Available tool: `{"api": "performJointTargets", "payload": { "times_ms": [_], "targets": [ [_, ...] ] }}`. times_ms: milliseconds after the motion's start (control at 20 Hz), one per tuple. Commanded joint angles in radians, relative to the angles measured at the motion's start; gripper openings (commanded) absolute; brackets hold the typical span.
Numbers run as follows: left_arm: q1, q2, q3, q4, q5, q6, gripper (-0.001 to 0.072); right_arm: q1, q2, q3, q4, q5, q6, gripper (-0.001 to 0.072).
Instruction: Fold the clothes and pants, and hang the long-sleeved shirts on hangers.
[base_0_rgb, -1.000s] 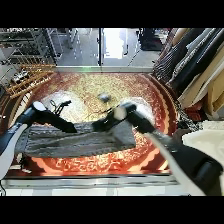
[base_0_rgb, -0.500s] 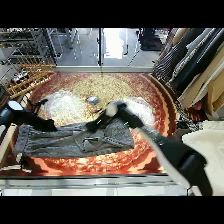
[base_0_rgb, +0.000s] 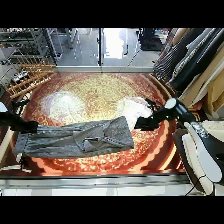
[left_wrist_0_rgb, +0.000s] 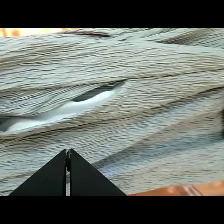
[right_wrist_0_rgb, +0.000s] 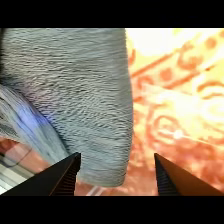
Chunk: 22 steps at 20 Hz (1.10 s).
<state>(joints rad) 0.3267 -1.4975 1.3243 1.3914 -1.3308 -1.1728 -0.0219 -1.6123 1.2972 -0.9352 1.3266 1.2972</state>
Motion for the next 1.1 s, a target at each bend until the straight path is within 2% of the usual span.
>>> {"api": "performJointTargets", "payload": {
  "times_ms": [0,100,350,450,550,600,700,800,900,1050],
  "targets": [
    [0.008,-0.010,0.000,0.165,0.005,-0.006,0.0015,-0.064,-0.069,-0.090,0.179,-0.048,-0.199,0.0545],
    [0.029,-0.016,0.000,0.179,0.015,-0.001,0.0015,-0.036,-0.131,-0.075,0.250,-0.064,-0.264,0.0546],
    [0.062,-0.041,-0.001,0.119,0.031,0.061,0.0015,0.049,-0.262,0.051,0.251,-0.063,-0.249,0.0534],
    [0.063,-0.061,-0.001,0.120,0.041,0.061,0.0015,0.067,-0.280,0.090,0.245,-0.062,-0.205,0.0436],
    [0.072,-0.094,-0.001,0.118,0.045,0.061,0.0015,0.071,-0.280,0.109,0.234,-0.048,-0.187,0.0199],
    [0.074,-0.107,-0.001,0.116,0.045,0.061,0.0015,0.070,-0.279,0.118,0.218,-0.032,-0.182,0.0048],
    [0.072,-0.116,-0.001,0.111,0.053,0.062,0.0015,0.055,-0.253,0.139,0.113,-0.026,-0.141,0.0024],
    [0.067,-0.115,-0.001,0.049,0.052,0.082,0.0015,0.015,-0.179,0.164,-0.088,-0.039,-0.046,0.0023],
    [0.065,-0.115,-0.001,-0.097,0.050,0.082,0.0015,-0.048,-0.082,0.195,-0.312,-0.019,0.054,0.0023],
    [0.042,-0.101,0.000,-0.436,-0.005,0.192,0.0016,-0.137,0.051,0.275,-0.496,0.117,0.091,0.0022]
  ]
}}
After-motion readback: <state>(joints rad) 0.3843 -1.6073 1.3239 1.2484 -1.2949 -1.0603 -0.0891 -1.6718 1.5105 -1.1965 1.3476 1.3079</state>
